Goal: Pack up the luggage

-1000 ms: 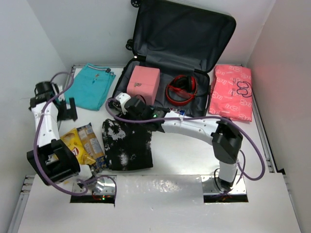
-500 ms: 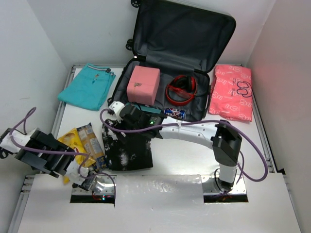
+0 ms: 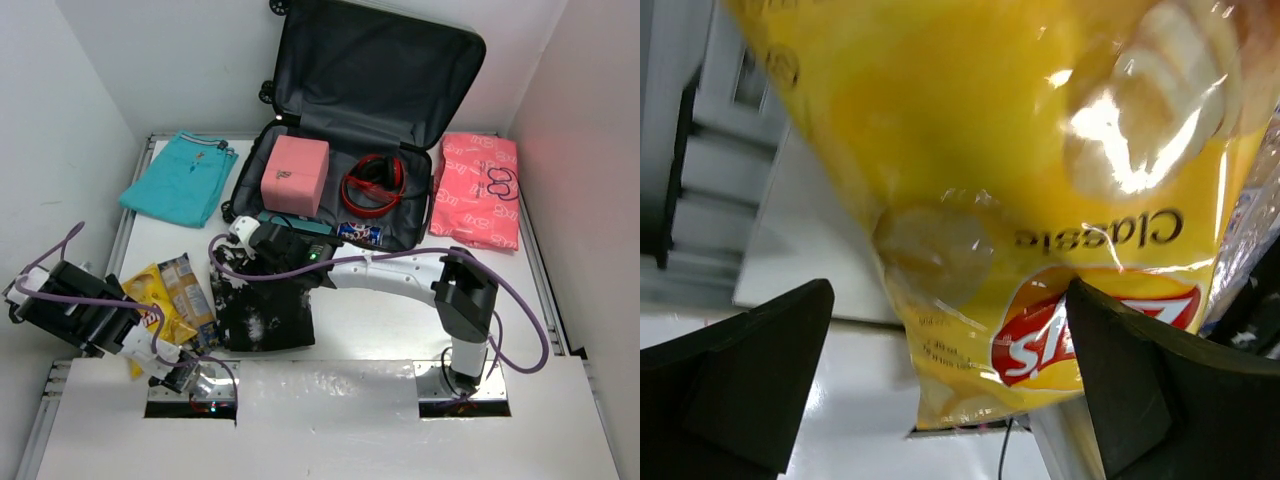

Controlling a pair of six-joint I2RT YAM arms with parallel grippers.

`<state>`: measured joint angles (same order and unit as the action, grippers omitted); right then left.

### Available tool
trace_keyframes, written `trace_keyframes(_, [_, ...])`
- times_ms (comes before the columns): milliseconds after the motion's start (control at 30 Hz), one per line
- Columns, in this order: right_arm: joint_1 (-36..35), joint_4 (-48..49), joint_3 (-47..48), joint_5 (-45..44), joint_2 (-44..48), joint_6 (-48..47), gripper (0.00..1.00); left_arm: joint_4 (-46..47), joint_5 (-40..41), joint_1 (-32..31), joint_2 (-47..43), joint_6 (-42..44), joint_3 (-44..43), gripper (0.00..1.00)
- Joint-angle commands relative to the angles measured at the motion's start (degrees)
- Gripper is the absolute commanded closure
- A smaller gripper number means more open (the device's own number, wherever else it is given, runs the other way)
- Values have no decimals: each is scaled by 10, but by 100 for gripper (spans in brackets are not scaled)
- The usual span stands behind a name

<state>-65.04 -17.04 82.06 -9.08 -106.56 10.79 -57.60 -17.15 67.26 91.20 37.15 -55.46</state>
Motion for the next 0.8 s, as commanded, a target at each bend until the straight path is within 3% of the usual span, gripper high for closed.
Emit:
trace_keyframes(0, [-4, 2, 1, -24, 32, -21, 27, 56, 4, -35, 6, -8, 8, 1])
trace_keyframes(133, [-4, -7, 6, -29, 33, -26, 27, 61, 6, -40, 24, -14, 5, 27])
trace_keyframes(300, [-4, -11, 2, -47, 35, -34, 26, 54, -2, -39, 68, -4, -2, 36])
trace_keyframes(367, [-4, -18, 4, -56, 36, -40, 26, 50, -2, -36, 87, -1, -9, 45])
trace_keyframes(400, [-4, -19, 2, -59, 37, -42, 26, 46, -3, -32, 93, 0, -11, 53])
trace_keyframes(433, [-4, -19, 1, -62, 42, -46, 26, 44, -5, -31, 95, -1, -15, 82])
trace_keyframes(467, [-4, -19, -1, -66, 43, -50, 26, 43, -5, -29, 94, -4, -22, 98])
trace_keyframes(767, [-4, -15, -8, -87, 49, -79, 26, -46, -54, -28, 10, 25, -105, 100])
